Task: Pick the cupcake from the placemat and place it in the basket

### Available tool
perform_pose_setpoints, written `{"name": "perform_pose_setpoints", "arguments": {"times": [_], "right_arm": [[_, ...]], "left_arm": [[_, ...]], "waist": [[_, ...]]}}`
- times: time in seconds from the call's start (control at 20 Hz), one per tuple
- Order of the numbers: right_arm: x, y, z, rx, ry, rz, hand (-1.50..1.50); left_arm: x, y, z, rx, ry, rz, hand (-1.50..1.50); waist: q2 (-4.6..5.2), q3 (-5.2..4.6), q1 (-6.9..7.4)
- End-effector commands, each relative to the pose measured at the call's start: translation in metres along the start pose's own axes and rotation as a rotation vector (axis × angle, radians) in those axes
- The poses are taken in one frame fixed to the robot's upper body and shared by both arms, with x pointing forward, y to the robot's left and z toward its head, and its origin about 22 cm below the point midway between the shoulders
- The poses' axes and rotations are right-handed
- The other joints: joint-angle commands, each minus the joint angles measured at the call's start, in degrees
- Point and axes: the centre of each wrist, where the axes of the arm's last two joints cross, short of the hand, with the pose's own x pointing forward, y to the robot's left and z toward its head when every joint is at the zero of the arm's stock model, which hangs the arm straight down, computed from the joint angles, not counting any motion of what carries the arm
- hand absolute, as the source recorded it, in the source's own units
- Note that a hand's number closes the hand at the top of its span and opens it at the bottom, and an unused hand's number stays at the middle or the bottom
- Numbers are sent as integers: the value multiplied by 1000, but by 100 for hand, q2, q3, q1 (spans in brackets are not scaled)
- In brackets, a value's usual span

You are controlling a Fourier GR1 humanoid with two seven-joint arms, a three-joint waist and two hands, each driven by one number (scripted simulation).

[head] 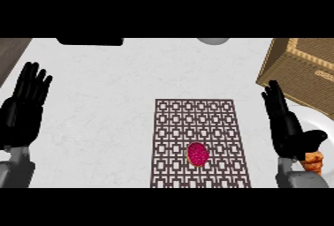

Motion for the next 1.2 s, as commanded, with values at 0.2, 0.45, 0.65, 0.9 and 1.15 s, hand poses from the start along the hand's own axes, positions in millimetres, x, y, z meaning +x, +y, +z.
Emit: {"name": "perform_pose_setpoints", "arguments": {"times": [0.2,0.45,0.65,0.9,1.15], "right_arm": [[63,98,-19,500,-236,-240,150],[71,184,18,905,-347,-145,150],[68,210,60,775,-371,38,-150],[84,180,24,622,-388,542,-150],[151,151,3,543,-404,859,-150]], "left_arm": [[-85,-4,58,-55,501,-99,0],[-113,-13,84,-131,690,-158,0],[-116,0,98,-77,719,-184,0],[-114,-8,97,-51,723,-151,0],[-113,14,105,-25,749,-171,0]], "waist": [[59,137,221],[14,121,265],[-70,121,55],[-169,91,-219],[-191,95,-276]]}}
